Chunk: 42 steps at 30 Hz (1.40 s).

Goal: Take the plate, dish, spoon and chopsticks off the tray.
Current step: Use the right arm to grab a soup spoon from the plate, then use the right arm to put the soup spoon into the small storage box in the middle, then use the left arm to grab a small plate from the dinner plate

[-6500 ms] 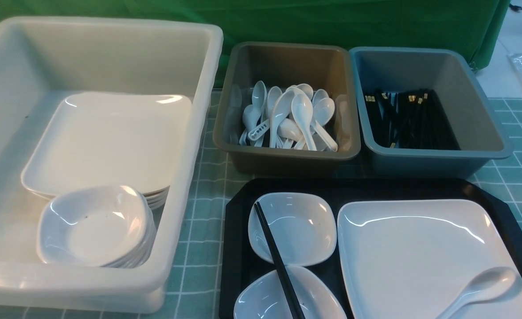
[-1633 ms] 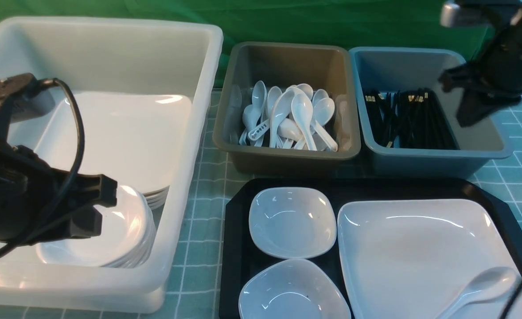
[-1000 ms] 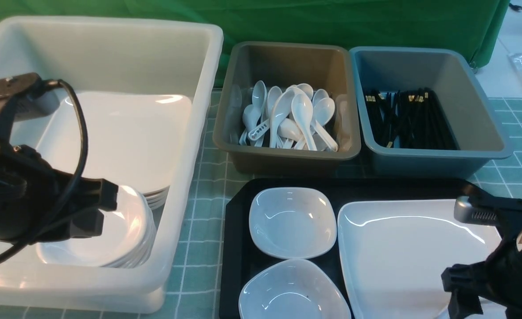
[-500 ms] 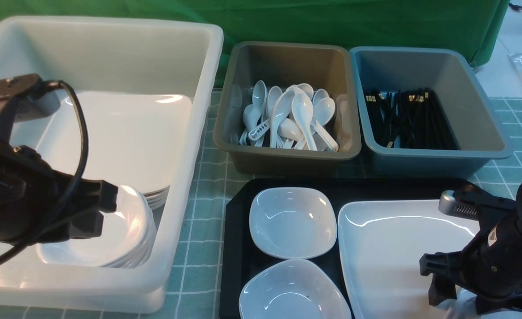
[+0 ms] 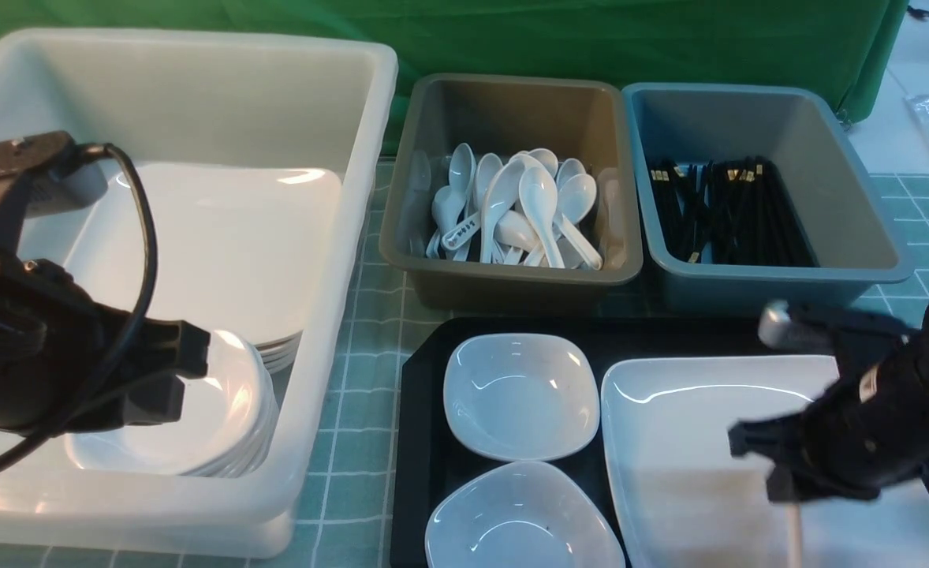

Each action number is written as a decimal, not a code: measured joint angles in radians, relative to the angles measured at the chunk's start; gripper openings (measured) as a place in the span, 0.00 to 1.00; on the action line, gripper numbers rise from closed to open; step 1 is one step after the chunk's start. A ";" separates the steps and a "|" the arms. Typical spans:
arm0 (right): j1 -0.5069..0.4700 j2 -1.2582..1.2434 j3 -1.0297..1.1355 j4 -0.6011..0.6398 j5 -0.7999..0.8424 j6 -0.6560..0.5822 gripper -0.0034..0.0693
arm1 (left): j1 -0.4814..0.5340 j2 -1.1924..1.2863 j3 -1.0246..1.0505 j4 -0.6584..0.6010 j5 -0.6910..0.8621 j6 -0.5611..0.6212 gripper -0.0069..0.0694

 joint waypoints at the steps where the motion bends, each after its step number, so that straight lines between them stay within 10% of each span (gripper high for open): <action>1: 0.022 -0.017 -0.047 0.011 -0.015 -0.015 0.18 | 0.000 0.000 0.000 0.000 0.000 0.000 0.12; 18: 0.072 0.421 -0.863 0.034 -0.161 -0.075 0.23 | 0.000 0.000 0.000 -0.035 0.000 0.024 0.12; 24: 0.075 0.536 -0.991 0.035 -0.080 -0.049 0.73 | 0.000 0.005 0.000 -0.159 0.005 0.174 0.12; 28: 0.074 0.504 -1.005 0.034 0.005 -0.094 0.78 | -0.016 0.026 0.000 -0.212 0.017 0.238 0.11; 35: 0.064 0.275 -1.016 -0.032 0.381 -0.278 0.17 | -0.256 0.193 -0.001 -0.220 -0.039 0.251 0.09; 42: 0.057 0.015 -0.848 -0.073 0.613 -0.310 0.08 | -0.425 0.438 -0.101 -0.201 -0.109 0.281 0.12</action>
